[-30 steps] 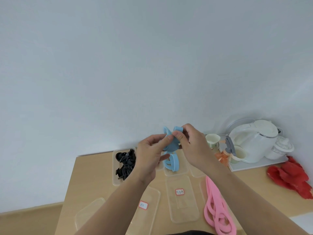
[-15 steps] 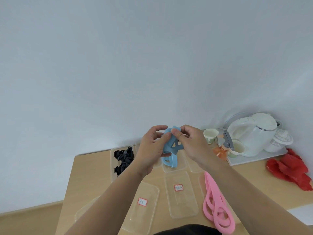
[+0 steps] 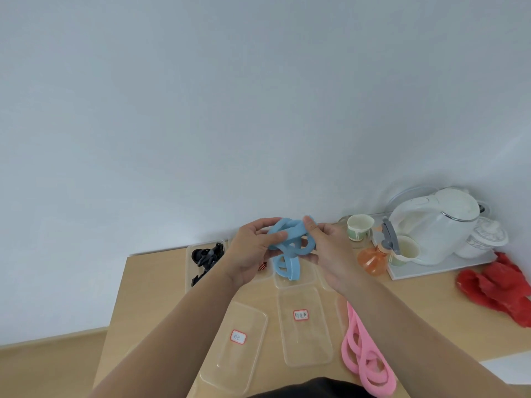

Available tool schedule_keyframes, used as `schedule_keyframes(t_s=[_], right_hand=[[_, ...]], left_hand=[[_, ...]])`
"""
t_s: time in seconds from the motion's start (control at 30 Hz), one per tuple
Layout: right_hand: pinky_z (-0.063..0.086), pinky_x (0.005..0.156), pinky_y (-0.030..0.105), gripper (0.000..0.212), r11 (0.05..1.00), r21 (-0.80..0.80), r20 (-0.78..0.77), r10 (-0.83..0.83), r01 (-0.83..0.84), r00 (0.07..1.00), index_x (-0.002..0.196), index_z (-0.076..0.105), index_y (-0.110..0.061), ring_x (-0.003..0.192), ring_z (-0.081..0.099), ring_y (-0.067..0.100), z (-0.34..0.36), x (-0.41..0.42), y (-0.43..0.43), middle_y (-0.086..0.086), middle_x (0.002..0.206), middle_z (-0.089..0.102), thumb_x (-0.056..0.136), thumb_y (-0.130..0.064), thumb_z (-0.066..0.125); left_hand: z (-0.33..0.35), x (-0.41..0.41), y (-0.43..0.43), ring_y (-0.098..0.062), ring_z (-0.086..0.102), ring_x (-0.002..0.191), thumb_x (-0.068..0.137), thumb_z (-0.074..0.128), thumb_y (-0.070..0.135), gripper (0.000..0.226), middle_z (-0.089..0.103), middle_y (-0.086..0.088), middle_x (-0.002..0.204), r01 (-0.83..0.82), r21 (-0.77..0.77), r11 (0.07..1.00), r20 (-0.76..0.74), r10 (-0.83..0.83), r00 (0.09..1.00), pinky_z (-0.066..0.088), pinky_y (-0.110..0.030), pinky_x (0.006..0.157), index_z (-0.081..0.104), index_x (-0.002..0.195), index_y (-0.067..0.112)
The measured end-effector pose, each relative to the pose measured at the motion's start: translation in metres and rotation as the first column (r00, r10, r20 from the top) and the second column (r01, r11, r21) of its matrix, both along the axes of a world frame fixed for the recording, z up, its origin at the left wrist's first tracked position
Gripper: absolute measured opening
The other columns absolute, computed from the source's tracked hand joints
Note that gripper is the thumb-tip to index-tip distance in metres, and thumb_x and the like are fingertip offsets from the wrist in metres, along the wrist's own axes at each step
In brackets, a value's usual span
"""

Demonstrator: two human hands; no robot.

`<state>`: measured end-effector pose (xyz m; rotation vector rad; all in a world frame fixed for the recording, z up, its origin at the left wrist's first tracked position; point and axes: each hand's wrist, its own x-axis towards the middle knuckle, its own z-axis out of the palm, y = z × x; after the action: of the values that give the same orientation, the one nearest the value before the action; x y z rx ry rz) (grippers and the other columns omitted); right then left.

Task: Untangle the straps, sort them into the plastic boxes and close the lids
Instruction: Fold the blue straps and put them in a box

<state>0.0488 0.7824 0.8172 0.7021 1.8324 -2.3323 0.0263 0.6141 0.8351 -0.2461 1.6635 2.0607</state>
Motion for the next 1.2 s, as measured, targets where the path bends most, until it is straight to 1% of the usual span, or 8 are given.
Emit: schedule_keyframes(t_s=[0.13,0.23,0.5,0.6,0.67,0.77,1.0,1.2], right_hand=[[0.061,0.079,0.042,0.025,0.99,-0.138,0.105,0.026,-0.011,0.994,0.1,0.07,0.0,0.092,0.076,0.029,-0.027,-0.006,0.009,0.015,0.099,0.077,0.092,-0.023,0.074],[0.06,0.068,0.036,0.019,0.996,-0.028,0.209,0.09,-0.086,0.974,0.095,0.068,-0.001,0.074,0.074,0.022,-0.052,-0.008,0.012,0.014,0.093,0.075,0.091,-0.018,0.074],[0.049,0.05,0.027,0.029,0.859,0.307,0.432,0.26,-0.411,0.864,0.093,0.064,-0.006,0.054,0.067,0.02,-0.095,-0.011,0.017,0.012,0.076,0.074,0.099,-0.032,0.054],[0.052,0.063,0.033,0.033,0.522,0.692,0.442,0.238,-0.498,0.865,0.092,0.062,-0.007,0.071,0.067,0.024,-0.111,-0.01,0.018,0.009,0.081,0.072,0.095,-0.039,0.054],[0.047,0.064,0.035,0.019,0.211,0.938,0.217,0.262,-0.275,0.94,0.094,0.063,-0.012,0.078,0.058,0.023,-0.123,-0.006,0.015,0.003,0.088,0.064,0.091,-0.031,0.061],[0.051,0.064,0.036,0.018,-0.038,0.996,0.093,0.528,-0.086,0.844,0.098,0.07,-0.015,0.09,0.06,0.022,-0.139,-0.005,0.005,0.0,0.108,0.066,0.082,-0.023,0.072],[0.046,0.062,0.037,0.031,-0.272,0.921,0.386,0.548,-0.279,0.742,0.097,0.075,-0.01,0.082,0.064,0.024,-0.163,-0.013,-0.016,0.005,0.098,0.071,0.071,-0.029,0.075],[0.029,0.06,0.034,0.017,-0.299,0.909,0.413,0.574,-0.289,0.707,0.064,0.069,-0.017,0.067,0.056,0.025,-0.154,-0.017,-0.018,0.003,0.071,0.063,0.055,-0.026,0.081]], left_hand=[[-0.021,-0.033,0.005,-0.031,0.073,0.1,0.088,0.073,-0.005,0.035,0.073,-0.019,0.115,0.023,-0.149,0.989,0.019,-0.021,1.0,0.062,-0.037,0.085,0.067,0.121,0.003],[-0.041,-0.061,0.013,-0.032,0.072,0.101,0.081,0.08,-0.003,0.041,0.072,-0.018,0.111,0.089,-0.415,0.906,-0.033,-0.113,0.993,0.06,-0.046,0.092,0.066,0.118,0.008],[-0.107,-0.099,0.048,-0.013,0.064,0.083,0.078,0.084,0.008,0.032,0.066,0.001,0.097,0.265,-0.76,0.593,0.0,-0.409,0.913,0.05,-0.019,0.064,0.069,0.105,0.013],[-0.127,-0.101,0.048,-0.013,0.06,0.079,0.08,0.08,0.008,0.027,0.066,-0.002,0.099,0.257,-0.814,0.521,-0.013,-0.458,0.889,0.049,-0.021,0.06,0.067,0.103,0.014],[-0.136,-0.101,0.05,-0.02,0.06,0.083,0.08,0.077,0.01,0.026,0.066,-0.007,0.103,0.216,-0.879,0.425,-0.048,-0.529,0.847,0.056,-0.034,0.07,0.065,0.103,0.013],[-0.146,-0.099,0.054,-0.024,0.054,0.103,0.086,0.075,0.02,0.032,0.055,-0.005,0.116,0.065,-0.974,0.219,-0.103,-0.675,0.731,0.053,-0.04,0.087,0.061,0.115,0.014],[-0.161,-0.084,0.049,-0.023,0.054,0.11,0.096,0.059,0.017,0.019,0.053,-0.004,0.119,-0.041,-0.964,-0.264,0.215,-0.857,0.469,0.042,-0.031,0.085,0.068,0.112,0.014],[-0.151,-0.081,0.058,-0.025,0.051,0.112,0.097,0.052,0.036,0.029,0.054,-0.002,0.122,-0.114,-0.909,-0.401,0.306,-0.827,0.471,0.033,-0.042,0.102,0.068,0.115,0.02]])
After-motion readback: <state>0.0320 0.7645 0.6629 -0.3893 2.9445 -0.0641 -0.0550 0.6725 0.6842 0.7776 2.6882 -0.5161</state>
